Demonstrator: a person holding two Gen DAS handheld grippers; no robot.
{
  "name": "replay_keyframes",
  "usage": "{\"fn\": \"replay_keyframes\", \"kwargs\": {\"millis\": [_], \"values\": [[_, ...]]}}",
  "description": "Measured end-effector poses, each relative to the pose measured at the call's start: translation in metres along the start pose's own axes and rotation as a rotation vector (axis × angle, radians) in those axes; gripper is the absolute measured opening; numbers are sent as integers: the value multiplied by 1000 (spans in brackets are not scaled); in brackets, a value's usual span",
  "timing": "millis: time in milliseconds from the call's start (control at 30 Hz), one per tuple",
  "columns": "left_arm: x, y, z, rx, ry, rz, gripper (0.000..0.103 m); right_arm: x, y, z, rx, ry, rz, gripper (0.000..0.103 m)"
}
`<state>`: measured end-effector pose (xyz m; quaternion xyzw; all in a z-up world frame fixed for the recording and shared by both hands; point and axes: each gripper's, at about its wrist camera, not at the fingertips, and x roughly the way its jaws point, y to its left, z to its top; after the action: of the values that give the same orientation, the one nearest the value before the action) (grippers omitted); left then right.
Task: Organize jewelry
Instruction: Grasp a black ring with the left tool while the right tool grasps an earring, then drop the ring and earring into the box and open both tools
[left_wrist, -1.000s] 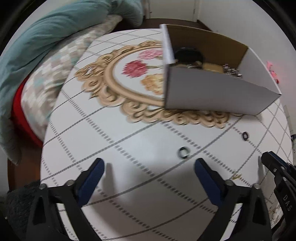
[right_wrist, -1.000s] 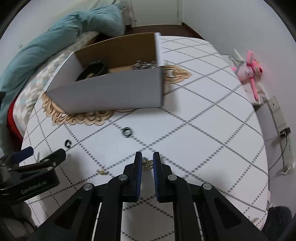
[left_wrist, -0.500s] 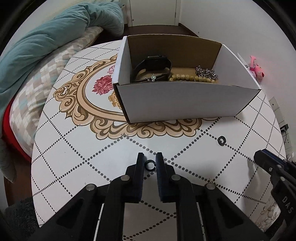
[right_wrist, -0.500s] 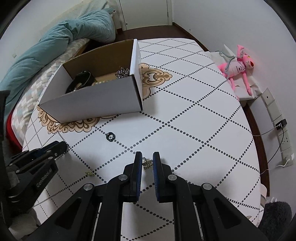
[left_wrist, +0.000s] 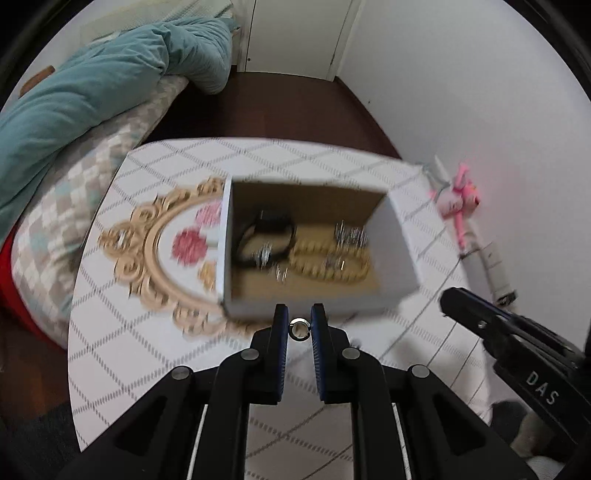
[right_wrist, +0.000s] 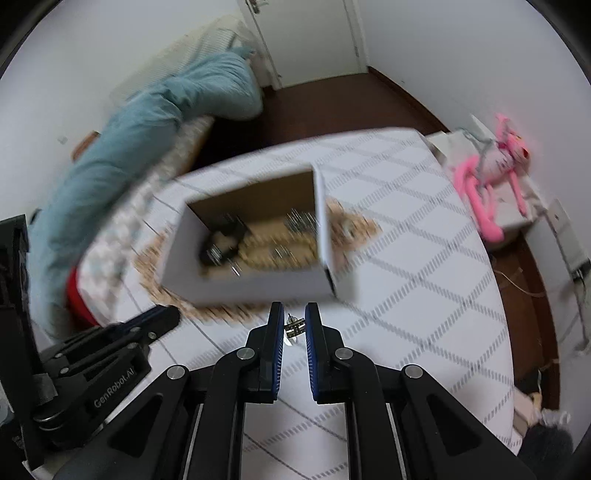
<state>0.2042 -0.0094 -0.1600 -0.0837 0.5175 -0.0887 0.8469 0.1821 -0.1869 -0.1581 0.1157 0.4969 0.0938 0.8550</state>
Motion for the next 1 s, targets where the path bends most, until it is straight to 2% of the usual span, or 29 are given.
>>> {"fn": "replay_keyframes", "kwargs": {"millis": [100, 233, 333, 467, 533, 567, 600, 633, 667, 767, 833, 900, 967, 1000], "values": [[9, 6, 30, -10, 9, 6, 10, 10, 4, 37, -11, 6, 22, 12], [24, 16, 56, -34, 35, 16, 10, 44, 6, 80, -22, 69, 18, 12], [39, 19, 70, -12, 70, 45, 11, 69, 5, 98, -46, 124, -7, 12], [53, 27, 81, -32, 127, 68, 12, 87, 6, 108, -67, 174, -14, 13], [55, 30, 84, -53, 143, 73, 16, 93, 5, 111, -75, 199, -40, 15], [55, 32, 86, -64, 144, 68, 24, 94, 4, 111, -73, 204, -47, 19], [54, 33, 87, -68, 140, 67, 41, 95, 5, 111, -75, 210, -48, 35], [54, 33, 88, -67, 137, 83, 51, 96, 4, 111, -79, 212, -47, 54], [51, 33, 88, -63, 126, 103, 66, 94, 4, 110, -84, 207, -55, 58], [46, 33, 87, -55, 105, 133, 68, 88, 5, 109, -106, 188, -83, 59], [45, 35, 85, -53, 101, 156, 75, 85, 7, 106, -127, 176, -117, 59], [43, 37, 81, -46, 81, 177, 93, 82, 10, 104, -149, 166, -159, 61], [41, 38, 76, -39, 66, 197, 102, 80, 12, 99, -179, 157, -215, 87], [40, 40, 72, -36, 60, 212, 103, 79, 13, 95, -194, 153, -235, 102]]}}
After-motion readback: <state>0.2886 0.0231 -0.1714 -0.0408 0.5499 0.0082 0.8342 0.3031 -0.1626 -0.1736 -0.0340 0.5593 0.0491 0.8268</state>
